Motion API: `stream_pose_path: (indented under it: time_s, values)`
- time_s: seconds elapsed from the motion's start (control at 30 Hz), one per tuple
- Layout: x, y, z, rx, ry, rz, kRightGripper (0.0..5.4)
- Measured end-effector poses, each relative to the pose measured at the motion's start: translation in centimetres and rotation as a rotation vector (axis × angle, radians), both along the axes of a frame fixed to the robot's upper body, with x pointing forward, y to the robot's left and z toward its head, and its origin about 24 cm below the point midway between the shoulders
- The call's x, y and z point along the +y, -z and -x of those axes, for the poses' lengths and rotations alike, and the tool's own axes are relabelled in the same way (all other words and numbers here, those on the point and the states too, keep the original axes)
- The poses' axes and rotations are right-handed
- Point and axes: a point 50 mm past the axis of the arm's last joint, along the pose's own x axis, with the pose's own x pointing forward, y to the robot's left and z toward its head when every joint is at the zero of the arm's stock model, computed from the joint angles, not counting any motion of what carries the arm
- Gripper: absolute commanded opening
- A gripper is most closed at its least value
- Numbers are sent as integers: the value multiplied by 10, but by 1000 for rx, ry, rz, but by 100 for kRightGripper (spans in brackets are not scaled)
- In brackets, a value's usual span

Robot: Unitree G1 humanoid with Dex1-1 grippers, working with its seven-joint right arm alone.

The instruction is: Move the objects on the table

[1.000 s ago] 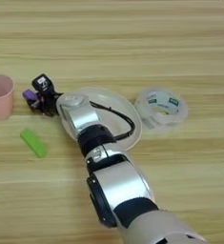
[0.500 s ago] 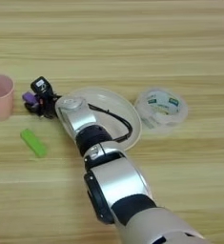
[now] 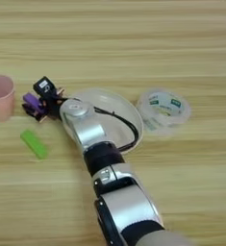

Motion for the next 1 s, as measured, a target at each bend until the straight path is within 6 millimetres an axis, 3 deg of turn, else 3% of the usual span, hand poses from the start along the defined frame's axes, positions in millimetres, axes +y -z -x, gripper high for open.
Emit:
stream_pose_path:
  time_s: [0.2,0.53,1.0]
  values:
    - [-5,-1,18,-57,24,-64,536]
    - [-26,5,48,-89,2,-88,536]
    - [0,15,74,-101,-233,-209,536]
